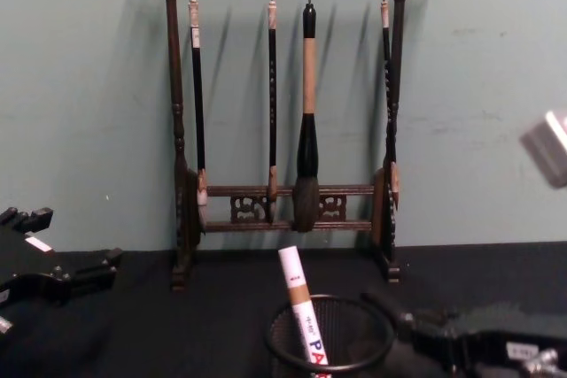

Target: Pick up the water-based marker from the table and place it into the pen holder.

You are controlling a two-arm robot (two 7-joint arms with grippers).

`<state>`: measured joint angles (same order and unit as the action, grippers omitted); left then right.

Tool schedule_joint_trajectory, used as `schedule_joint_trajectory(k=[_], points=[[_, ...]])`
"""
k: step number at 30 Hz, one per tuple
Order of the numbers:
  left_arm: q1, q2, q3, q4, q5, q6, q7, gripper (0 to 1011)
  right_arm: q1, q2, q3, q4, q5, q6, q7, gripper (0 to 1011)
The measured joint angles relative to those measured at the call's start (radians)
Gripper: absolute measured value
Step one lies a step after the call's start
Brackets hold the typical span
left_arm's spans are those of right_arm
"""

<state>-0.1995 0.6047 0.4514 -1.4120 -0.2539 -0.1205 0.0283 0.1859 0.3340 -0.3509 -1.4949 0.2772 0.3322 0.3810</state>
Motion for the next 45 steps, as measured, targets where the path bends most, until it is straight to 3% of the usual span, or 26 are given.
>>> schedule_joint_trajectory(k=[5,12,16,25,34,45], points=[[0.0,0.0,0.0,0.0,0.0,0.0,0.0,1001,-0.011,0.005,0.018,-0.014,0.025,-0.102,0.002,197],[0.0,0.0,0.0,0.0,0.0,0.0,0.0,1001,-0.025,0.006,0.036,-0.028,0.05,-0.181,-0.012,195],[0.0,0.0,0.0,0.0,0.0,0.0,0.0,1001,-0.03,-0.007,0.043,-0.026,0.073,-0.267,-0.007,195],[0.0,0.0,0.0,0.0,0.0,0.0,0.0,1001,-0.013,-0.046,0.024,0.014,0.125,-0.43,0.056,197],[0.0,0.0,0.0,0.0,0.0,0.0,0.0,1001,0.013,-0.084,-0.029,0.059,0.174,-0.49,0.115,195],[0.0,0.0,0.0,0.0,0.0,0.0,0.0,1001,0.03,-0.091,-0.072,0.1,0.188,-0.484,0.124,197]])
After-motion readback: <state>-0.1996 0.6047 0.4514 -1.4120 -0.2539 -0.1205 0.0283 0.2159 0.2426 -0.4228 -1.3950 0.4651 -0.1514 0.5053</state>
